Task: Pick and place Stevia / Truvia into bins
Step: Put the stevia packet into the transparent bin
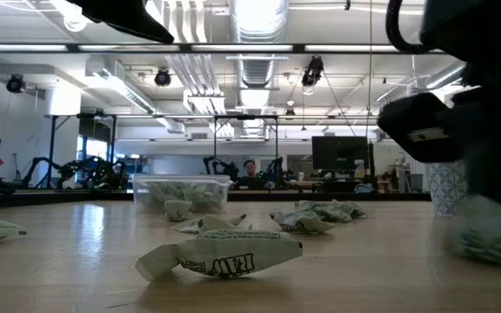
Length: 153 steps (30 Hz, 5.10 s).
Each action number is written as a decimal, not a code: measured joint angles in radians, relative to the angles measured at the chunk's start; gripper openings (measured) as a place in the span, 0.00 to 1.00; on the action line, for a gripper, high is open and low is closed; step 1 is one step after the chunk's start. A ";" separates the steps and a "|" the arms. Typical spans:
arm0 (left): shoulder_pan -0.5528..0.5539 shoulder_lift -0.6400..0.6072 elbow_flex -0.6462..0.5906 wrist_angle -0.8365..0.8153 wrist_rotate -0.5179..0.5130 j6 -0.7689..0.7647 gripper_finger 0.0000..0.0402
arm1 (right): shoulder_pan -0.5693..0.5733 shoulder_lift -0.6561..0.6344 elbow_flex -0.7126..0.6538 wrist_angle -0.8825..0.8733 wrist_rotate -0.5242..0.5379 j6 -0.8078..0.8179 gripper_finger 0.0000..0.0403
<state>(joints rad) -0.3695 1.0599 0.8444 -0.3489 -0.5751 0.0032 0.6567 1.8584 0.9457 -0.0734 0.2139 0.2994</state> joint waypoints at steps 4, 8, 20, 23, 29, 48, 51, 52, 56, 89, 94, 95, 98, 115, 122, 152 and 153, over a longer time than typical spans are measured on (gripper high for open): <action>-0.006 -0.002 0.000 0.000 0.000 0.000 0.52 | 0.000 -0.026 0.034 -0.055 0.077 -0.022 0.02; -0.012 0.001 0.000 0.000 0.001 0.000 0.52 | 0.001 -0.036 0.041 -0.089 0.127 -0.031 0.02; -0.050 0.002 -0.007 -0.020 0.035 -0.070 0.52 | -0.049 -0.039 0.082 -0.076 0.355 -0.169 0.02; -0.081 0.002 -0.010 -0.066 0.035 -0.128 0.52 | -0.097 -0.039 0.114 -0.074 0.395 -0.212 0.02; -0.178 0.003 -0.045 -0.156 0.035 -0.305 0.52 | -0.245 -0.039 0.178 -0.068 0.390 -0.309 0.02; -0.459 0.171 -0.142 -0.116 -0.029 -0.678 0.52 | -0.722 -0.027 0.226 0.118 -0.081 -0.490 0.02; -0.459 0.212 -0.142 -0.103 -0.029 -0.678 0.52 | -0.757 -0.003 0.226 0.125 -0.166 -0.491 0.02; -0.459 0.223 -0.142 -0.103 -0.029 -0.678 0.52 | -0.765 0.006 0.226 0.134 -0.198 -0.494 0.02; -0.459 0.252 -0.142 -0.102 -0.034 -0.679 0.52 | -0.776 0.030 0.225 0.174 -0.243 -0.495 0.02; -0.358 0.340 -0.142 0.159 -0.194 -0.376 0.52 | -0.727 -0.012 0.223 0.077 -0.293 -0.542 0.36; -0.277 0.426 -0.141 0.277 -0.178 -0.263 0.52 | -0.704 -0.089 0.216 -0.081 -0.291 -0.530 0.33; -0.262 0.443 -0.141 0.298 -0.166 -0.247 0.52 | -0.699 -0.104 0.214 -0.113 -0.291 -0.520 0.32; -0.224 0.485 -0.141 0.346 -0.138 -0.206 0.52 | -0.688 -0.150 0.195 -0.179 -0.292 -0.487 0.31; -0.124 0.658 -0.085 0.386 -0.031 -0.124 0.41 | -0.641 -0.485 -0.125 -0.089 -0.177 -0.357 0.29; -0.091 0.660 -0.085 0.395 -0.012 -0.125 0.35 | -0.634 -0.577 -0.231 -0.038 -0.140 -0.311 0.29; -0.062 0.471 -0.031 0.166 -0.147 -0.046 0.00 | -0.593 -0.593 -0.316 0.043 -0.079 -0.303 0.22; -0.059 0.442 -0.034 0.143 -0.180 -0.046 0.00 | -0.593 -0.593 -0.316 0.047 -0.079 -0.303 0.22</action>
<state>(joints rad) -0.4287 1.5021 0.8105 -0.2060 -0.7550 -0.0432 0.0635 1.2652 0.6296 -0.0268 0.1345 -0.0032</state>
